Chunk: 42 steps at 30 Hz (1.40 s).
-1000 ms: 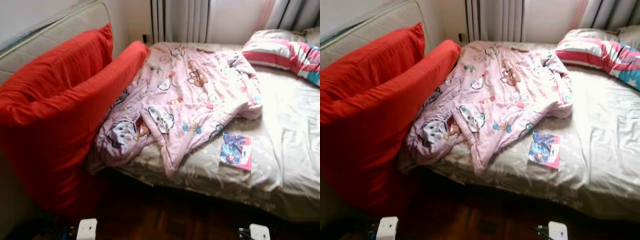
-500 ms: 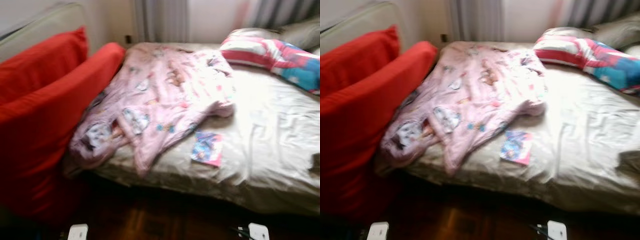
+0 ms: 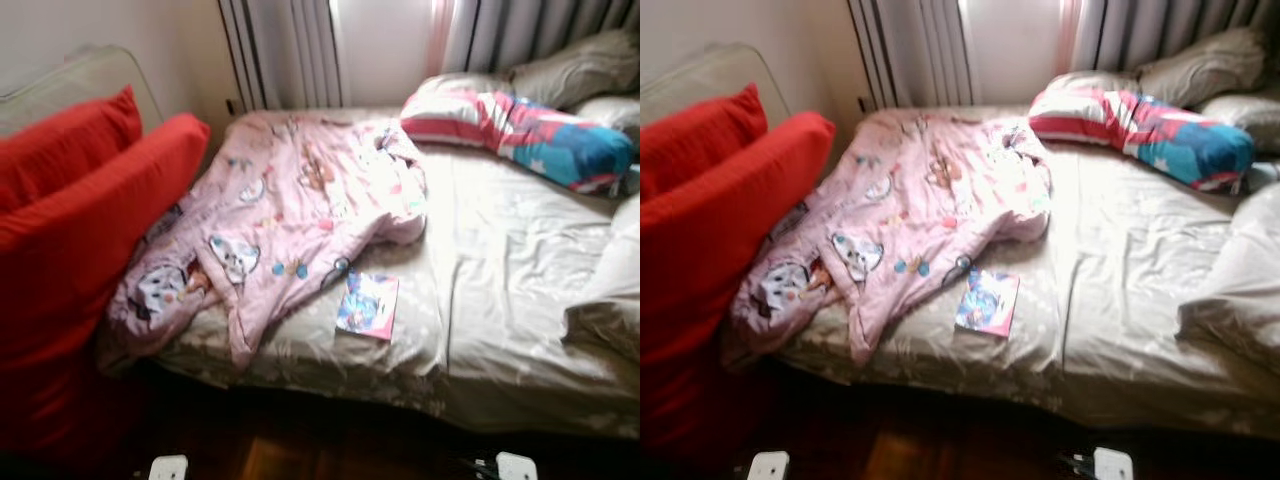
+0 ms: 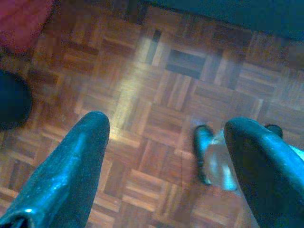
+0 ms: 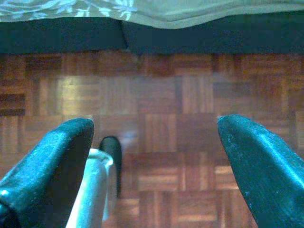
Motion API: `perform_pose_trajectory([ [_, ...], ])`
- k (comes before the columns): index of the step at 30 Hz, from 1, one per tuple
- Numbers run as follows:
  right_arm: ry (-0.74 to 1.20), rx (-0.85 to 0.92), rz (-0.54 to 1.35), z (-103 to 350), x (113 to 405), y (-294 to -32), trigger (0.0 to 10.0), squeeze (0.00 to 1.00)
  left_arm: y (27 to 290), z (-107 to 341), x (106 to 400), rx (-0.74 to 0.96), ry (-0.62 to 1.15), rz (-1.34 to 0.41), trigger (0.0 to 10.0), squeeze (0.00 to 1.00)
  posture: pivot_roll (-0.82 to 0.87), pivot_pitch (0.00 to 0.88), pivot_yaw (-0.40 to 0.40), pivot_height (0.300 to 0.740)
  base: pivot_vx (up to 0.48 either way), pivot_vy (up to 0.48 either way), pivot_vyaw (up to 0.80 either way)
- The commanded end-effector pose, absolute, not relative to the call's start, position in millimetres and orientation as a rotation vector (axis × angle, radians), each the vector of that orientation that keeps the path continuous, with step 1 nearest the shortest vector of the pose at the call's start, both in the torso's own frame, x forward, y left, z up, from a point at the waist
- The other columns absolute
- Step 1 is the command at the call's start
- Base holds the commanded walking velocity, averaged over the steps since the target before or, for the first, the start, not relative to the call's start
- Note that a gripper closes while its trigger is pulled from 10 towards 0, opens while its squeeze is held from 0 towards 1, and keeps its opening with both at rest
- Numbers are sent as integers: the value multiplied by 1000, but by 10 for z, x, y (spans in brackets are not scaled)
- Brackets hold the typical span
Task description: Clean up the room
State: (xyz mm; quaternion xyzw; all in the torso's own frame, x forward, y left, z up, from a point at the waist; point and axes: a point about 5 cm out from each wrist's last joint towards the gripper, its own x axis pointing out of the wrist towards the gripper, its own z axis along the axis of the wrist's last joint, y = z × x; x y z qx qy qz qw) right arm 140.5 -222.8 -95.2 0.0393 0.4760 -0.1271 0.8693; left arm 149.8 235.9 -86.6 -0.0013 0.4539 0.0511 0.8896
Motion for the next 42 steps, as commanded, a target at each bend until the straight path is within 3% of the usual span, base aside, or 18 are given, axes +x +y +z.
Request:
perform_pose_trajectory([
  [1, 998, 94, -254, -967, 1403, -2151, 10000, 0, 2381, -890, 1437, 8, 978, 109, 10000, 0, -42, 0, 68, 740, 0, -281, 0],
  [12, 1005, 98, -254, -975, 1398, -2124, 10000, 0, 2450, -894, 1376, 11, 993, 122, 10000, 0, -39, 0, 66, 740, 0, -295, 0],
  [21, 1003, 95, -255, -968, 1406, -2147, 10000, 0, 2483, -894, 1344, 4, 995, 129, 10000, 0, -37, 14, 58, 740, 0, -301, -729],
  [42, 989, 96, -265, -953, 1433, -2169, 10000, 0, 2196, -861, 1636, -8, 948, 93, 10000, 0, -41, 36, 60, 740, 0, -272, 0],
])
